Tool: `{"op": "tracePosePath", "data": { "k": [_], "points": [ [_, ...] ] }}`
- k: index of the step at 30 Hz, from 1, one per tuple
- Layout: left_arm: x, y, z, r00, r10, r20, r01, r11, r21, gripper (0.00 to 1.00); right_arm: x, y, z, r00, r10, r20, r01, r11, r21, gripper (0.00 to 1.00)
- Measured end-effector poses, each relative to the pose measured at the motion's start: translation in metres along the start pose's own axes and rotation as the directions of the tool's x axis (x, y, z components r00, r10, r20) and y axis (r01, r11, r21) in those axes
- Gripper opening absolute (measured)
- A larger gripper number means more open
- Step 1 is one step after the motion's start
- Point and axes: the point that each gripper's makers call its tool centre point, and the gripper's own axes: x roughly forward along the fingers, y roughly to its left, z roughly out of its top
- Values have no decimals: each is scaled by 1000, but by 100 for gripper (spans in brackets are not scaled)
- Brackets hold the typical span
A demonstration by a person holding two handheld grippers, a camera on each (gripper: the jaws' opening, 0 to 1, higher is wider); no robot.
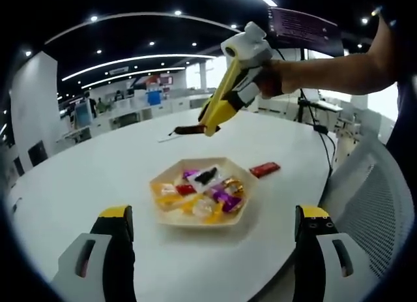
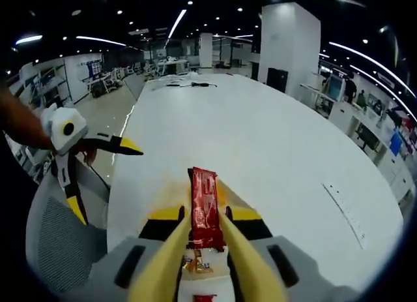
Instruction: Place the target food into the container with the food tongs after gripping and lifting it, then release it inside without dropping or visibly crushing the food.
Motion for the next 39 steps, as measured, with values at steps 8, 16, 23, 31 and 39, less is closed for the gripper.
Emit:
{"op": "tracePosePath", "data": {
  "k": [8, 16, 23, 31, 39],
  "points": [
    [0, 0, 1, 1000, 3, 2, -3, 1000, 0, 99, 10, 11, 5, 1000, 22, 10, -22, 1000, -16, 25],
    [0, 1, 1, 1000, 8, 4, -8, 1000, -4, 99, 8, 12, 5, 998, 35, 44, -36, 999, 12, 29],
    [0, 1, 2, 1000, 7, 9, -7, 1000, -4, 99, -16, 1, 2, 998, -2, 67, 2, 1000, 7, 30],
    [-1, 1, 3, 1000, 4, 15, -3, 1000, -12, 99, -59, -2, 4, 990, -35, 138, 37, 999, -16, 29],
    [0, -3, 2, 1000, -14, 12, 14, 1000, -16, 99, -99, -15, -4, 973, -104, 204, 112, 993, -29, 30]
  ]
}}
